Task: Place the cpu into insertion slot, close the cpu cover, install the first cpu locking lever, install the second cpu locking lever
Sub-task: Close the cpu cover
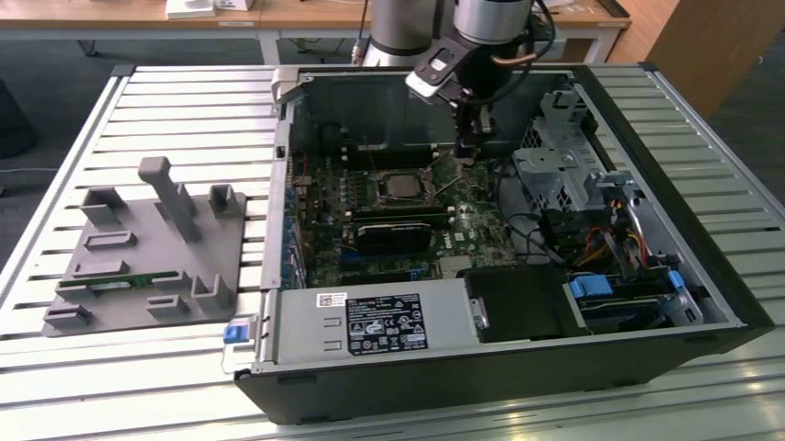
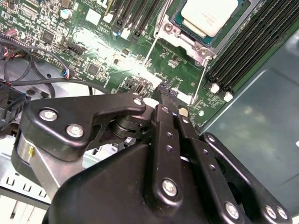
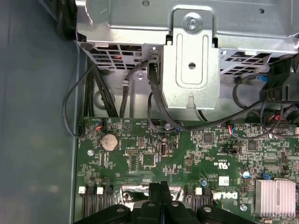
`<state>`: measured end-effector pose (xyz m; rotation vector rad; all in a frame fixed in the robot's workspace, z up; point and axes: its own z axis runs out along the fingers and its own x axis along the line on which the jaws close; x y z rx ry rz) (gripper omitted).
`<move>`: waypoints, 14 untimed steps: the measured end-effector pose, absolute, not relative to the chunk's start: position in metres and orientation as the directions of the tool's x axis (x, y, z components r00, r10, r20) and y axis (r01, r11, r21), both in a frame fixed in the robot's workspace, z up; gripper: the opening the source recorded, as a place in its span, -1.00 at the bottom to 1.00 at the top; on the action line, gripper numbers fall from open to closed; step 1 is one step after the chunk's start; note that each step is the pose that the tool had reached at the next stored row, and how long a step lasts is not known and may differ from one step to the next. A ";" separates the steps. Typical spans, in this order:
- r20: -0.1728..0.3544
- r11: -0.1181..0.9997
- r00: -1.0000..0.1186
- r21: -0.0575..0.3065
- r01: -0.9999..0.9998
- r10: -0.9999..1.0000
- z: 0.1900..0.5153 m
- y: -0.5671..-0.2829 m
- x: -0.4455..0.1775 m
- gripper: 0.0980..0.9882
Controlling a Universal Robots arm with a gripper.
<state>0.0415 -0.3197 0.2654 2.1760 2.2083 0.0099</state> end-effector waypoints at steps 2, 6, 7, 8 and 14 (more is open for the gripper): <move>-0.025 0.015 -0.014 0.033 0.999 1.000 0.265 -0.320 0.043 -0.98; -0.025 0.015 -0.014 0.032 0.999 1.000 0.263 -0.318 0.047 -0.98; -0.025 0.015 -0.014 0.032 0.999 1.000 0.262 -0.318 0.048 -0.98; -0.025 0.015 -0.014 0.032 0.999 1.000 0.262 -0.318 0.049 -0.98; -0.025 0.015 -0.014 0.029 0.999 1.000 0.259 -0.317 0.057 -0.98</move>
